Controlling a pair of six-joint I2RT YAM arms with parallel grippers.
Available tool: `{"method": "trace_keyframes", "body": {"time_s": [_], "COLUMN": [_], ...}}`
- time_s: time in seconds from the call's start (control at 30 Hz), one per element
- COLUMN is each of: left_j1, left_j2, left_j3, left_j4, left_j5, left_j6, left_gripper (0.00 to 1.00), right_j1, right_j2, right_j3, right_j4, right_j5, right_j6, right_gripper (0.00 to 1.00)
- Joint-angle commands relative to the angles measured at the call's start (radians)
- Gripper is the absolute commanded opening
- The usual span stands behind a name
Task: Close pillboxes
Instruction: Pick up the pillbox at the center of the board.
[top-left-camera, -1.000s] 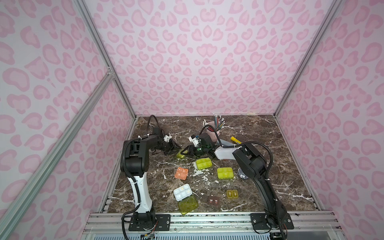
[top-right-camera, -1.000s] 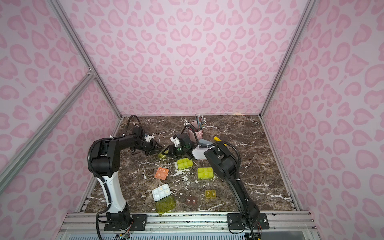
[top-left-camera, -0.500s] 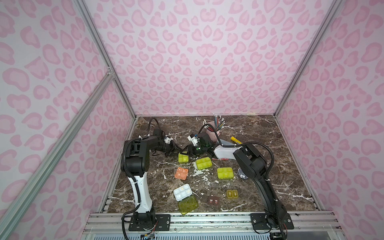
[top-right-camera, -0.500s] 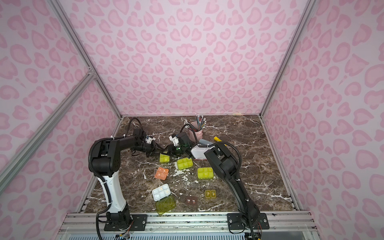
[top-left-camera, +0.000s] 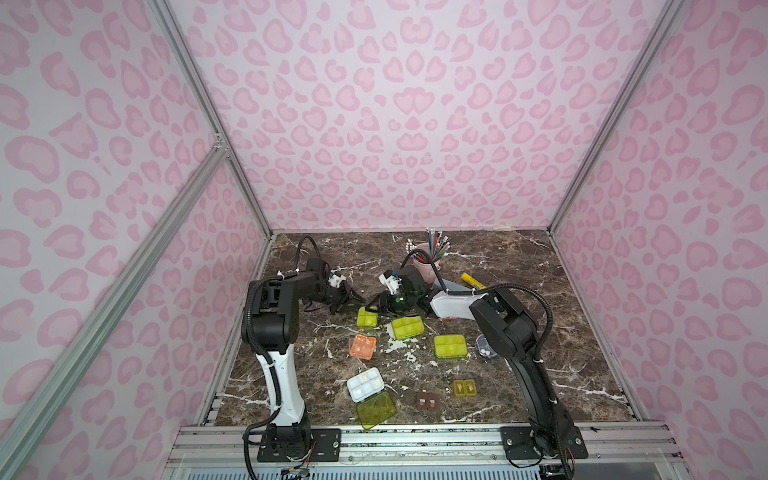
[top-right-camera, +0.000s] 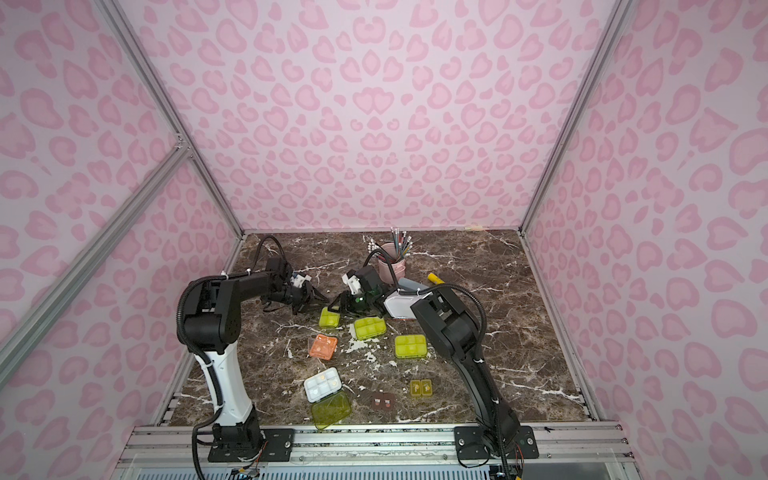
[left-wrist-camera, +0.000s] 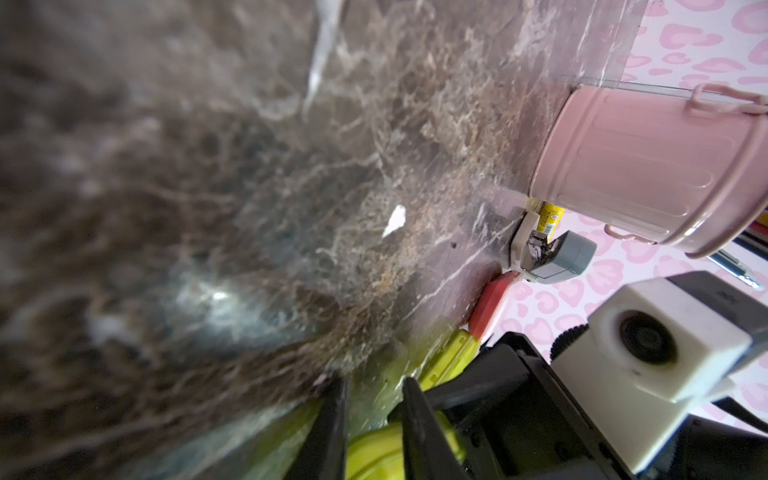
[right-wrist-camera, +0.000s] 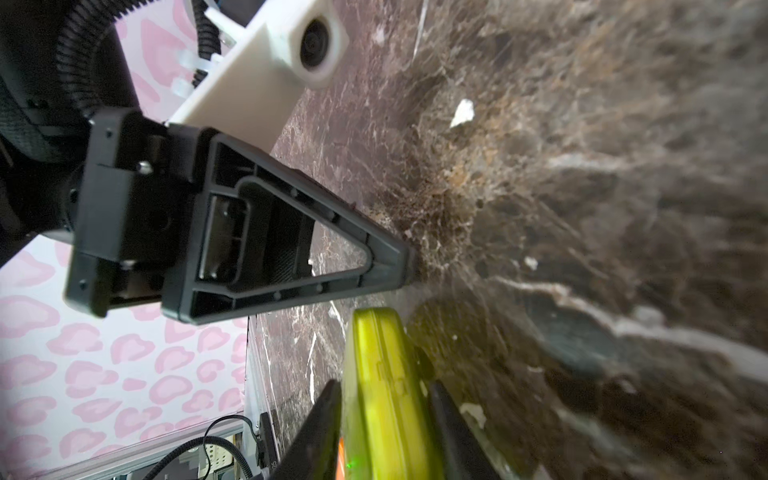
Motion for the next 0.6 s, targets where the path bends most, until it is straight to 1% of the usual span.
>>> {"method": "trace_keyframes", "body": {"time_s": [0.0,0.03,0.1,0.23,0.37,0.47,0.5,0.57], "left_j1": [0.002,0.002,0.003,0.009,0.017,0.027,0.030,0.033], "left_j2": [-0.005,-0.006,-0.006,-0.010,-0.023,-0.049,-0.062,-0.088], "left_j3": [0.000,-0.001,-0.001,0.000,-0.004,-0.016,-0.020,-0.022], "left_j4": [-0.018,-0.019,-0.018,-0.018,-0.009,0.005,0.007,0.006], "left_j5": [-0.003,-0.003,-0.001,-0.001,0.011,0.024,0.026,0.032], "left_j6": [0.007,0.006,0.006,0.005,-0.005,-0.020,-0.024,-0.027], "left_gripper": [0.26,0.26,0.26,0.26,0.28,0.34,0.40,0.45], "right_j1": [0.003,0.005,0.005,0.002,-0.004,-0.015,-0.020,-0.031], "right_j2": [0.000,0.000,0.000,0.000,-0.041,-0.069,-0.079,-0.101], "right_j3": [-0.012,-0.013,-0.014,-0.020,-0.044,-0.072,-0.084,-0.090], "right_j4": [0.034,0.039,0.041,0.042,0.058,0.078,0.086,0.100], "right_j5": [-0.004,-0.005,-0.004,-0.001,0.003,0.005,0.006,0.011], "right_j6": [0.001,0.003,0.004,0.003,0.009,0.018,0.020,0.025], "right_gripper": [0.30,0.27,0.25,0.23,0.23,0.23,0.23,0.23]}}
